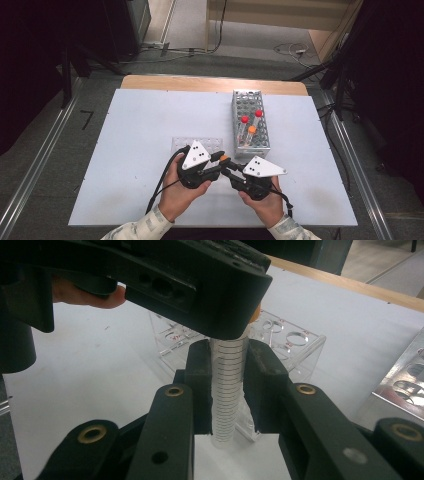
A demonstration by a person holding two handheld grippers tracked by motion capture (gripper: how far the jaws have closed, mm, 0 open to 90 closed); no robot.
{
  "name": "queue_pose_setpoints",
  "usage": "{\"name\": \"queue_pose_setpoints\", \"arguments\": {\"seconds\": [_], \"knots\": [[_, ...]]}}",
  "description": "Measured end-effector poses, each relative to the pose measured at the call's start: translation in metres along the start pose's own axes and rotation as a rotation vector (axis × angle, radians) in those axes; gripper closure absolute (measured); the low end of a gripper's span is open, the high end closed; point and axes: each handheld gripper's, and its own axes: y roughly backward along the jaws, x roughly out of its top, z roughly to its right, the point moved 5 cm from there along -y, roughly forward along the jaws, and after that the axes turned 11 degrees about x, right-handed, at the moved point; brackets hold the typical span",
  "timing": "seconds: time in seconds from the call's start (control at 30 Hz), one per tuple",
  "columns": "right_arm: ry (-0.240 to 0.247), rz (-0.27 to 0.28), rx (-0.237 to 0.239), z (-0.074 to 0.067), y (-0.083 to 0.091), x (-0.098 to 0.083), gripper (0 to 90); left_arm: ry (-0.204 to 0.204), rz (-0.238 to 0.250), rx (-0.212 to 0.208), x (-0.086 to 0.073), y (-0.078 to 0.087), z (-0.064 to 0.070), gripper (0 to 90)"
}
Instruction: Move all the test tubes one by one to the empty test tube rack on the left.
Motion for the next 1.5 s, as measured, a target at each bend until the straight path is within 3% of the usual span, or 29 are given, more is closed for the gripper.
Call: {"name": "queue_pose_setpoints", "arguments": {"seconds": [0.2, 0.47, 0.73, 1.0, 1.5], "knots": [[-0.003, 0.002, 0.003, -0.001, 0.0, 0.0, 70.6, -0.001, 0.001, -0.003, 0.0, 0.001, 0.0, 71.2], [0.007, 0.041, 0.023, -0.004, 0.003, 0.004, 37.7, 0.02, 0.008, 0.015, 0.006, 0.009, -0.011, 71.3], [0.004, 0.063, 0.002, -0.001, 0.009, 0.005, 21.0, 0.042, 0.018, 0.047, 0.015, 0.022, -0.026, 71.3], [-0.012, 0.062, -0.014, 0.004, 0.012, 0.004, 11.0, 0.065, 0.039, 0.089, 0.024, 0.036, -0.043, 71.3], [-0.042, 0.064, -0.034, 0.011, 0.014, 0.003, 11.7, 0.066, 0.069, 0.163, 0.027, 0.036, -0.059, 71.3]]}}
